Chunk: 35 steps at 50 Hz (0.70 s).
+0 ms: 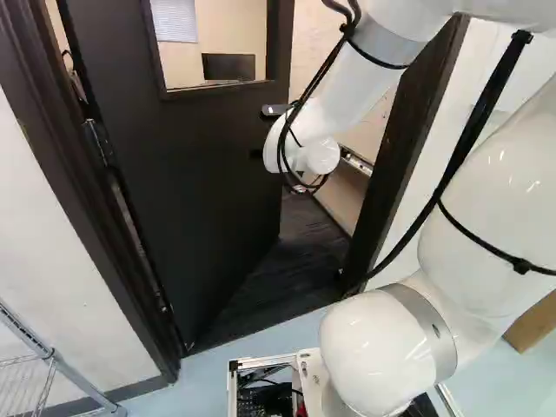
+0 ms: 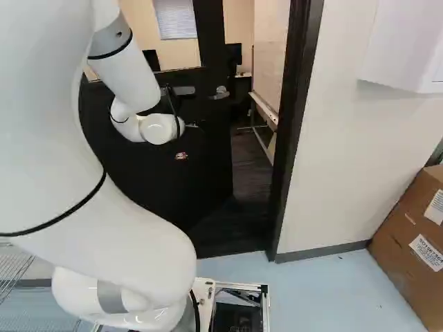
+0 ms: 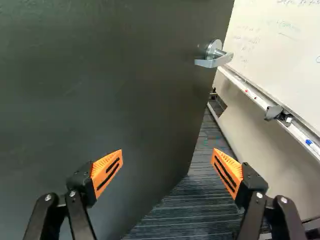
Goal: Open the door and move inside
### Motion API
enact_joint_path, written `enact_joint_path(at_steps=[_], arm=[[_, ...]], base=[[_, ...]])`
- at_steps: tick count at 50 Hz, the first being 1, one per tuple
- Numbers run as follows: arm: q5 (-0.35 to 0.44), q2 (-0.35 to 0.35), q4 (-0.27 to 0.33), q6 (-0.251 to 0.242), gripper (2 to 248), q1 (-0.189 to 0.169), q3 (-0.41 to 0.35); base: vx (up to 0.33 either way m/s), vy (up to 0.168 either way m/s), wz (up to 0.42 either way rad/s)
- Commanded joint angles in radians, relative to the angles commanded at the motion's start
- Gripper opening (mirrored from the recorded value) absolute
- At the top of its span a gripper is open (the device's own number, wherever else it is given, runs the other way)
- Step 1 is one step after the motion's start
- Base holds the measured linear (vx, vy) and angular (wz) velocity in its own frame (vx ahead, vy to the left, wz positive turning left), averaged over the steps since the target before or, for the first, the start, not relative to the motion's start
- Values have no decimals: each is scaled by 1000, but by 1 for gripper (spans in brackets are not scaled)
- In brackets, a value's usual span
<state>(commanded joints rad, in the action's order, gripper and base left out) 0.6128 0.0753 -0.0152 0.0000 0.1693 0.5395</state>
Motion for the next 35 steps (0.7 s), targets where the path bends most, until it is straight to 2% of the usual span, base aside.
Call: enact_joint_path(at_steps=[35], arm=[[0,0,0,0,247,0,0]], base=[[97,53,-6]])
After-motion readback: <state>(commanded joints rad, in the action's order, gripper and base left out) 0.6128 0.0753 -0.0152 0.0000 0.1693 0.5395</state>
